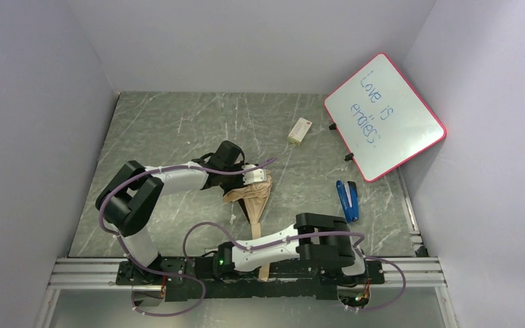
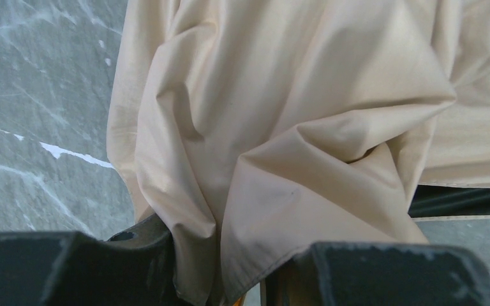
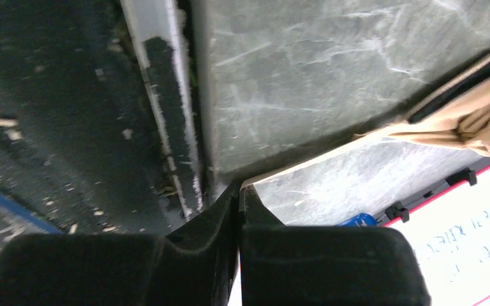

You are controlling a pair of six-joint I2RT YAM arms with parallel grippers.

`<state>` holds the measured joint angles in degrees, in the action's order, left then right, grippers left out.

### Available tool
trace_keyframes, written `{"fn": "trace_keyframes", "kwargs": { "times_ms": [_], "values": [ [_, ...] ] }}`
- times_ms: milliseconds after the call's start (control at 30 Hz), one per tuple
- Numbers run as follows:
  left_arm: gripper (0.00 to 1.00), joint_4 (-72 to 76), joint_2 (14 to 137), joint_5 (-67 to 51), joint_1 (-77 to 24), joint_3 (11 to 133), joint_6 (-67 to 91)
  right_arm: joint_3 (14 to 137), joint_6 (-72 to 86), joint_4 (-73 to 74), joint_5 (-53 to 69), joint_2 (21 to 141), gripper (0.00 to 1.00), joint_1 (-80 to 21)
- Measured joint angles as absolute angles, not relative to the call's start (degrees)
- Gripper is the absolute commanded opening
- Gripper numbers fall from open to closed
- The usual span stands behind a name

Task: Put away the umbrella

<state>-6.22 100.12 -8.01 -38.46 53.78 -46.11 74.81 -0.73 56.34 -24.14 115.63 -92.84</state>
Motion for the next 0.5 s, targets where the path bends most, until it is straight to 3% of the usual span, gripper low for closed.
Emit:
{"fn": "trace_keyframes", "kwargs": {
  "times_ms": [233, 500],
  "values": [
    [0.05, 4.82, 101.86, -3.73, -37.30, 52.03, -46.13, 74.30, 0.93, 55.16, -18.46, 113.47, 0.30, -95.13],
    [0.05, 8.56, 101.91, -1.78, -37.23, 50.59, -46.76, 73.56, 3.81, 51.22, -14.94, 110.59, 0.41, -96.23]
  ]
}}
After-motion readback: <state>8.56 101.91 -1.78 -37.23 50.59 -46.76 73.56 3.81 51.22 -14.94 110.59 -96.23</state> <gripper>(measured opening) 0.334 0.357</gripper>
